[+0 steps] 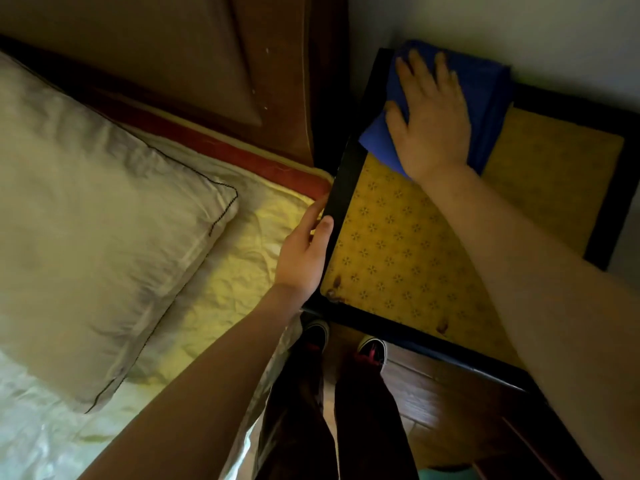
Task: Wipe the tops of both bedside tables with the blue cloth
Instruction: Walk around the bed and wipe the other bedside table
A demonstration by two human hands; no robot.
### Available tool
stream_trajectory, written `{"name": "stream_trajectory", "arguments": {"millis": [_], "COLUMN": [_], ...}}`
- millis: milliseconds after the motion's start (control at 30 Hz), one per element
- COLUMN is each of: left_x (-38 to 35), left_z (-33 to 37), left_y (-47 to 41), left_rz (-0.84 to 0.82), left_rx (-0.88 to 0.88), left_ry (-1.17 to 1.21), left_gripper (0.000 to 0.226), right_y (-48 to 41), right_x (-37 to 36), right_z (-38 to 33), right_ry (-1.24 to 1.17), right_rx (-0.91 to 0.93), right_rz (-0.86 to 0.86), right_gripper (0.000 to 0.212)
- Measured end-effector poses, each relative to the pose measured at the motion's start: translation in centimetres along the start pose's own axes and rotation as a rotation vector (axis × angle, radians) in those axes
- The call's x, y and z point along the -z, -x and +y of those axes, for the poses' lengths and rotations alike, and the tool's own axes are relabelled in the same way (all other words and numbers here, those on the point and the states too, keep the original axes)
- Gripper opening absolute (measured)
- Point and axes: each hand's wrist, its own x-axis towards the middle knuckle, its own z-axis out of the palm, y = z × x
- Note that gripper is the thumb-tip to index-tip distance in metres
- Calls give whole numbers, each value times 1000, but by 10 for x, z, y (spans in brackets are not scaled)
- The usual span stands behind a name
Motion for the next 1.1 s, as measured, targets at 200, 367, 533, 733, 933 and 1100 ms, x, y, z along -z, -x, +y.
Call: {"name": "stream_trajectory", "arguments": {"millis": [200, 367, 533, 733, 933, 1100], "left_x": [0, 1, 2, 2, 2, 2], "left_z": [0, -1, -1, -5, -2, -2], "left_y": [1, 0, -1, -1, -1, -2], "left_rz": [10, -3, -2, -10, -3, 6], "left_rx": [6, 4, -4, -21, -29, -12], "left_ry": [48, 52, 128, 117, 99, 98], "left_gripper": [49, 48, 42, 46, 45, 45], "right_y": [198, 234, 121, -27, 73, 243], "right_x": [-21, -33, -24, -10, -13, -20], "right_z": [-40, -45, -50, -39, -40, -38], "right_ry": [8, 51, 33, 32, 26, 72], "right_rx": [155, 249, 264, 86, 31, 121], "right_rz": [-171, -207, -109, -43, -23, -201], "right_gripper": [58, 59, 55, 57, 55, 57]}}
